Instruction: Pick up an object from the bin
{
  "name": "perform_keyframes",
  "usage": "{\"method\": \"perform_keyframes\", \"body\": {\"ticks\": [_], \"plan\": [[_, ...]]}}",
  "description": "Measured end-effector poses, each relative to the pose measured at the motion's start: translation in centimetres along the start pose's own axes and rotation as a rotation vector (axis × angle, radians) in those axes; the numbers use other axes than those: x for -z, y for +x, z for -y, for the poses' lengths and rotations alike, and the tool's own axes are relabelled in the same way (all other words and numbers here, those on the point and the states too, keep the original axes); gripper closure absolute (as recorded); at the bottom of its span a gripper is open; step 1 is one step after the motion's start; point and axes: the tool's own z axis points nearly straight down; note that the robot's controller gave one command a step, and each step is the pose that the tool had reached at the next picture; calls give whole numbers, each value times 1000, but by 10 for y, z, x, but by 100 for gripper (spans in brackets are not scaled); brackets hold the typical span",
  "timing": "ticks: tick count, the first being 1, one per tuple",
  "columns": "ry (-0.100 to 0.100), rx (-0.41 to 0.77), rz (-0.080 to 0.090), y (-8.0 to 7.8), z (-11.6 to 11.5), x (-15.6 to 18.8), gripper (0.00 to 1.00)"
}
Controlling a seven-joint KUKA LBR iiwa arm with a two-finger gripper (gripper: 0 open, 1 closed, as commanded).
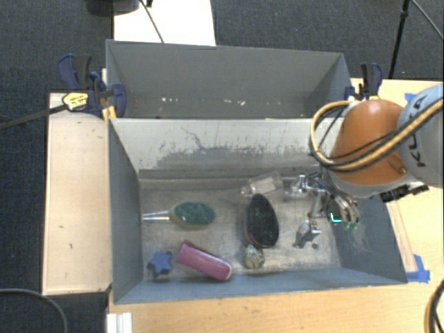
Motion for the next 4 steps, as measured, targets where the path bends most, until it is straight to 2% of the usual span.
{"method": "perform_keyframes", "body": {"ticks": [1, 2, 3, 4], "plan": [[0, -177, 12, -21, -37, -58, 0], [-2, -168, 18, 3, -91, -58, 0], [1, -392, 17, -42, -153, -10, 0], [-1, -523, 14, -38, -166, -59, 0]]}}
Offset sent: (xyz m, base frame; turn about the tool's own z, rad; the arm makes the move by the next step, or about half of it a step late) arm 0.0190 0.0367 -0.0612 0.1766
